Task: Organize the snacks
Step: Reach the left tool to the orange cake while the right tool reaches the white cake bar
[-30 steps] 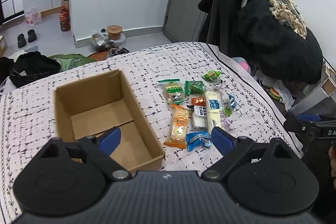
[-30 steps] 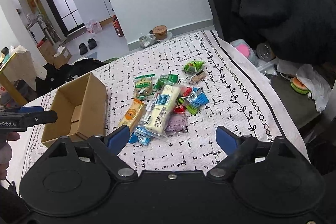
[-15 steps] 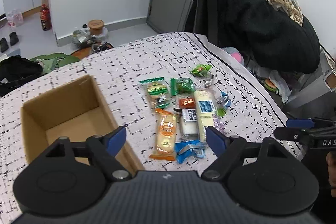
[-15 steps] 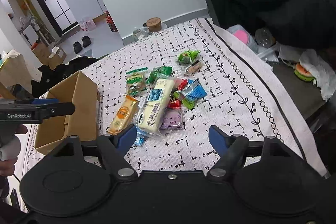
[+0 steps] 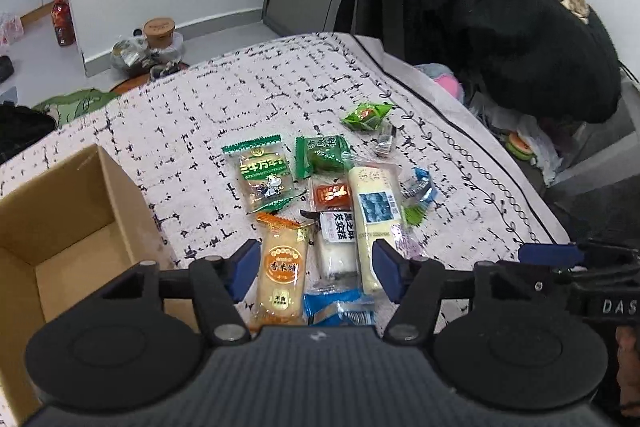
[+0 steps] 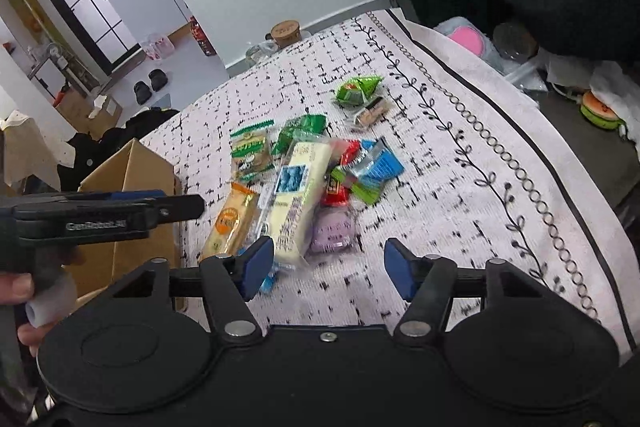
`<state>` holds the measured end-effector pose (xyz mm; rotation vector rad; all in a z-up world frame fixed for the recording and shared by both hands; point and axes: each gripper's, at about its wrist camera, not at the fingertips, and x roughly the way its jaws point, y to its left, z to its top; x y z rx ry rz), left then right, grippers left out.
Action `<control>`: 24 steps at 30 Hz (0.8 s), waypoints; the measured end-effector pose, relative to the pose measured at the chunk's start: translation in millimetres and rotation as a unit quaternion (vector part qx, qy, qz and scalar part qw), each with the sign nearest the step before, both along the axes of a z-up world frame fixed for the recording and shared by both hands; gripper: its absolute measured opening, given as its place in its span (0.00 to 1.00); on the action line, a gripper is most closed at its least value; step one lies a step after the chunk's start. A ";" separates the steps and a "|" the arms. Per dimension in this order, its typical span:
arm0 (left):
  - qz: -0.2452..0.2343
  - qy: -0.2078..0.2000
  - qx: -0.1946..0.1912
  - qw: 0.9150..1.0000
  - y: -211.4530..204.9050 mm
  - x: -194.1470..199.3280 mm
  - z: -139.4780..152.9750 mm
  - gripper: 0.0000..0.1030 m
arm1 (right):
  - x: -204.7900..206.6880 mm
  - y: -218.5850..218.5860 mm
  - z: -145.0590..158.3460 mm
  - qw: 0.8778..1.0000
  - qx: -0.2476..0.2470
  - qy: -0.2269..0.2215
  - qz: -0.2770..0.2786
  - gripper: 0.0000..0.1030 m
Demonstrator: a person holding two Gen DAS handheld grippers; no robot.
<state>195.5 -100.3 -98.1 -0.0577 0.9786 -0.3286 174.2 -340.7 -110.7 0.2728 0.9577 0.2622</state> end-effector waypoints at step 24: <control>0.061 0.077 0.056 0.994 -4.4 26.7 -68.1 0.46 | 47.0 36.1 -39.6 0.999 0.038 0.026 -0.005 0.57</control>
